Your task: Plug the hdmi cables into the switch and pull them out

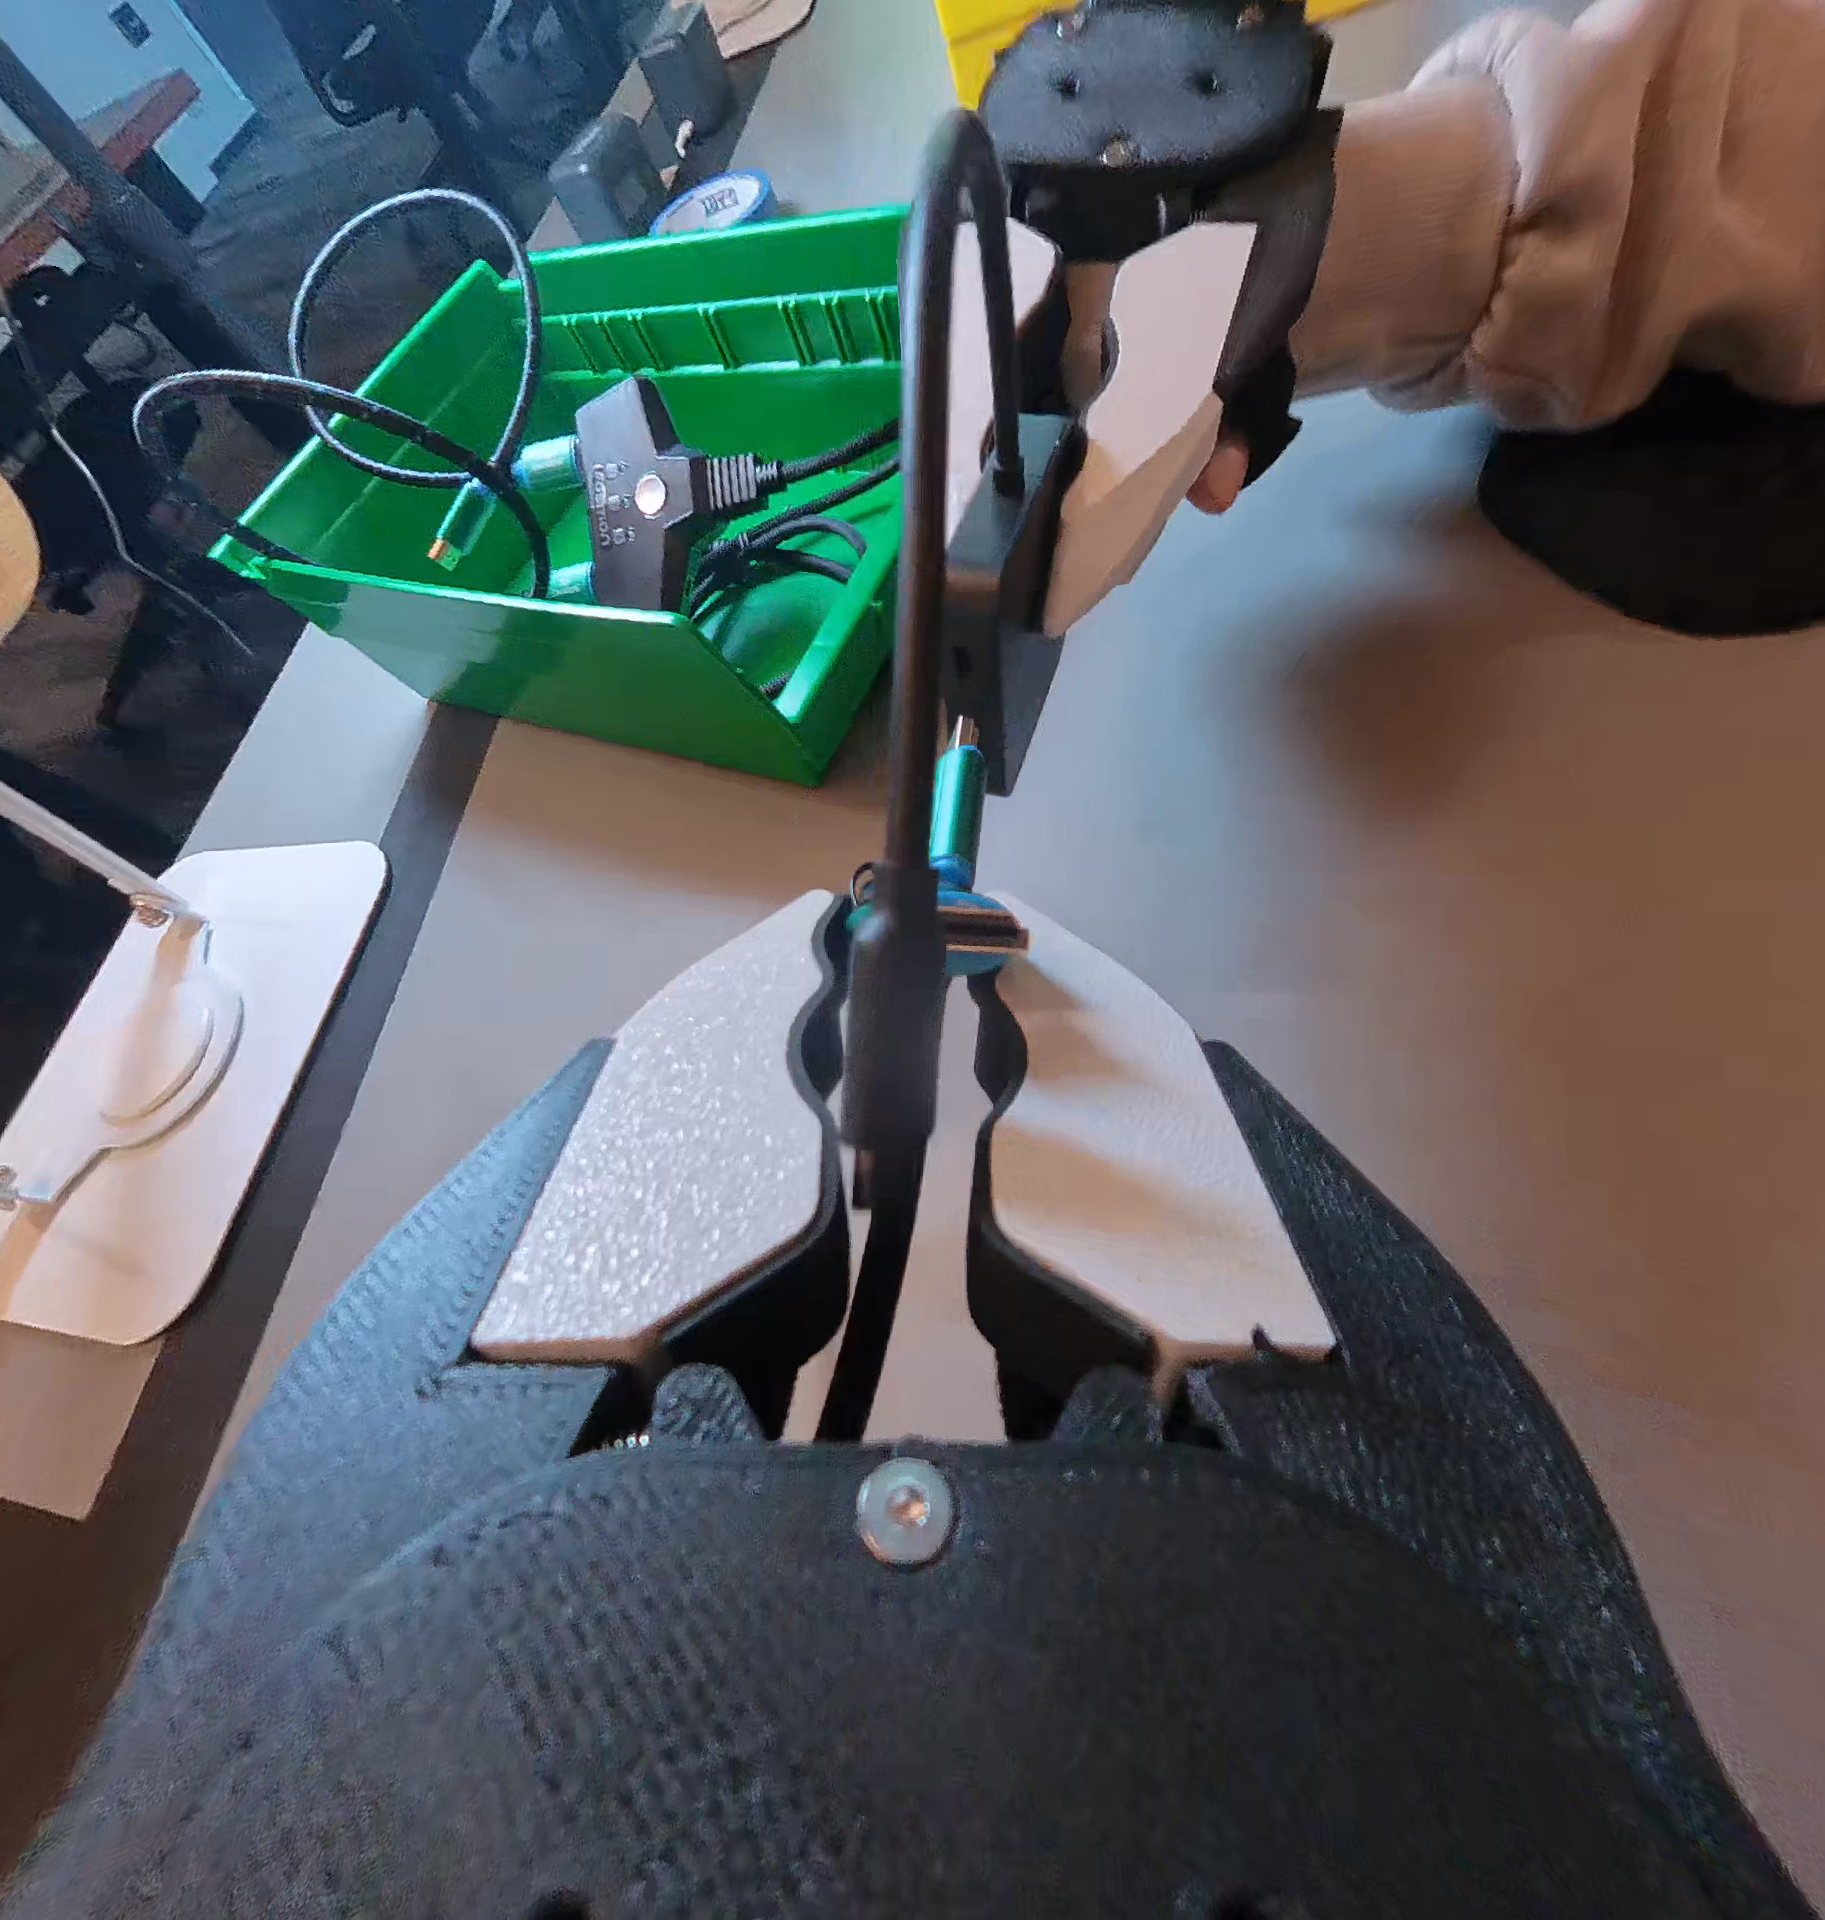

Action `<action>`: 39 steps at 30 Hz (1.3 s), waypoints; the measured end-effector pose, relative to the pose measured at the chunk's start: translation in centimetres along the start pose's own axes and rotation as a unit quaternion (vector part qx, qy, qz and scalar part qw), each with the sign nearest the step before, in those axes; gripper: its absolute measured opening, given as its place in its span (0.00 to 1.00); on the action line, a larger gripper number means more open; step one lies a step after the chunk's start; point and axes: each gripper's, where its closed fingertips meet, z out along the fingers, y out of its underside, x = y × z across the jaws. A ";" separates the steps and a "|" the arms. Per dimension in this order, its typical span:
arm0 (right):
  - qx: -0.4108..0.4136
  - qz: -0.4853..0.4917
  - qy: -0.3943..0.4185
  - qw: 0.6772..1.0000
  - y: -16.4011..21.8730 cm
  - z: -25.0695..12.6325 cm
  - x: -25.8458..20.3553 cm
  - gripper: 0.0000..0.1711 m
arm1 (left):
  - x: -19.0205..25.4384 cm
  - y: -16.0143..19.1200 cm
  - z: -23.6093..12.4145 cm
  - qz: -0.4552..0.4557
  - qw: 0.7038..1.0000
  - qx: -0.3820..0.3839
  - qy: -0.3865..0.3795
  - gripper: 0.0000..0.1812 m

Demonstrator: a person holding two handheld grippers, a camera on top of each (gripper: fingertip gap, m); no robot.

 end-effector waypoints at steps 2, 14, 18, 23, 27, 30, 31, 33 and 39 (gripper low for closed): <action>0.026 -0.013 -0.017 0.999 -0.8 0.0 -0.7 0.08 | 0.2 -0.5 -0.5 -0.006 1.000 0.013 0.011 0.12; 0.079 -0.044 -0.061 0.994 -3.8 -0.3 -3.2 0.08 | 2.7 -2.0 -1.4 -0.057 0.995 0.006 0.081 0.12; 0.082 -0.045 -0.061 0.994 -4.1 -0.2 -3.4 0.08 | 2.8 -1.8 -1.5 -0.077 0.993 0.001 0.090 0.12; 0.092 -0.040 -0.062 0.993 -4.5 -0.2 -3.4 0.08 | 2.8 -1.8 -1.4 -0.116 0.989 -0.009 0.092 0.12; 0.114 -0.032 -0.058 0.991 -5.5 -0.6 -3.3 0.08 | 3.0 -3.1 -1.7 -0.138 0.983 0.038 0.114 0.12; 0.134 -0.024 -0.060 0.989 -6.2 -0.9 -3.3 0.08 | 3.2 -3.8 -1.7 -0.168 0.974 0.068 0.134 0.12; 0.142 -0.017 -0.066 0.988 -6.4 -1.1 -3.4 0.08 | 3.3 -4.0 -1.7 -0.171 0.972 0.078 0.141 0.12; 0.150 -0.009 -0.075 0.986 -6.8 -1.3 -3.6 0.08 | 3.7 -4.5 -1.8 -0.178 0.967 0.090 0.156 0.12; 0.133 -0.024 -0.088 0.987 -6.8 -0.9 -4.5 0.08 | 4.8 -3.7 -0.5 -0.172 0.968 0.064 0.171 0.11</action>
